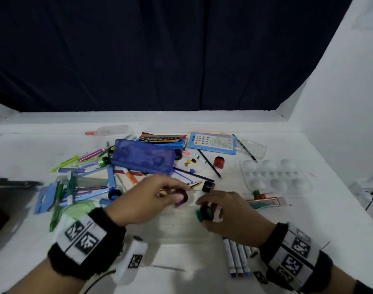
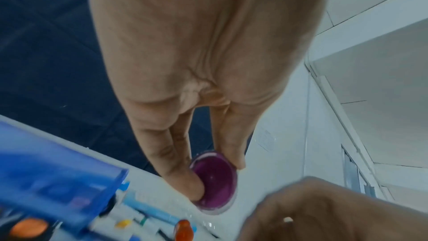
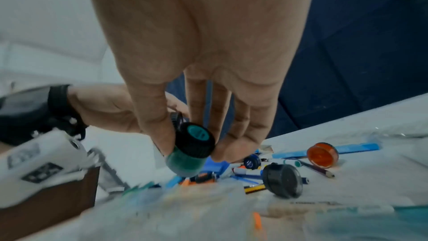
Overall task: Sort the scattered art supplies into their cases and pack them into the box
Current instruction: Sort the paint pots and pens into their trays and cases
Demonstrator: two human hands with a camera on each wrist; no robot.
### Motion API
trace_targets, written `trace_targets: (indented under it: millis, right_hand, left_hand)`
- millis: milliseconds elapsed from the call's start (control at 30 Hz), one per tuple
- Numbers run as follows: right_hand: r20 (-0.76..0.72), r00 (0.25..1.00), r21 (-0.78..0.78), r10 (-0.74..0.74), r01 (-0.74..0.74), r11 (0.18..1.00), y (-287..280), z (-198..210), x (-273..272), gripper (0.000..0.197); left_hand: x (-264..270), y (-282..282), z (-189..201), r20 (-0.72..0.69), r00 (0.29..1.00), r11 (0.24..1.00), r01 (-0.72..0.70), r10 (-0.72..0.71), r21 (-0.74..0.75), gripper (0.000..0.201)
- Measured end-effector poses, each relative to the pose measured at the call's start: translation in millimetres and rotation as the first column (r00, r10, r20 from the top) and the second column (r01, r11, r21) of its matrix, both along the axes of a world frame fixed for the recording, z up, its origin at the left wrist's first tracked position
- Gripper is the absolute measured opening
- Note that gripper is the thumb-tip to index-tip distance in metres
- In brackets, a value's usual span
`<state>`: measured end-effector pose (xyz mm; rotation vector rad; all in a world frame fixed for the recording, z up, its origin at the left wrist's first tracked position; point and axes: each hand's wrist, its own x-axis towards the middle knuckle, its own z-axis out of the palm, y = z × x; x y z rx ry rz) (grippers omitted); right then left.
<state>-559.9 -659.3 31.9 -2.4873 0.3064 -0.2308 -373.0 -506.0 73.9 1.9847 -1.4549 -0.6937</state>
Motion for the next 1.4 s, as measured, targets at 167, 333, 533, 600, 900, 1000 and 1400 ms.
trace_targets:
  millis: [167,333,533,600,900,1000,1400]
  right_hand:
    - [-0.164,0.986,-0.113,0.03,-0.049,0.992,10.3,-5.5,4.7,0.028]
    - [-0.316,0.943,-0.192,0.108,-0.175,0.966,14.4,-4.7,7.1,0.025]
    - [-0.351,0.928,-0.182,0.126,-0.2,0.963,11.7,-1.3,5.3,0.023]
    - [-0.346,0.93,-0.154,0.127,-0.189,0.97,9.7,-0.9,4.8,0.022]
    - [-0.399,0.908,-0.235,0.128,-0.236,0.943,11.0,1.6,8.9,0.016]
    - [-0.388,0.911,-0.243,0.14,-0.247,0.938,10.2,-1.6,8.3,0.017]
    - [-0.103,0.988,-0.223,-0.114,0.089,0.971,-61.2,-4.4,38.6,0.017]
  left_hand:
    - [-26.1,20.4,-37.8,-0.002,0.995,0.994,-0.102,0.102,-0.031,0.023]
    - [-42.6,16.1,-62.4,0.059,0.994,0.995,-0.092,0.094,-0.032,0.021]
    - [-47.0,14.8,-75.0,0.092,0.988,0.992,-0.121,0.124,-0.027,0.032]
    - [-46.9,13.9,-74.0,0.12,0.987,0.994,-0.112,0.11,0.008,0.038]
    - [-51.1,8.2,-65.4,0.253,0.966,0.991,-0.087,0.059,0.101,0.023]
    - [-50.1,6.5,-65.6,0.266,0.962,0.989,-0.097,0.065,0.109,0.023]
    - [52.0,-6.3,-17.0,0.443,0.896,0.984,-0.082,0.005,0.156,0.018]
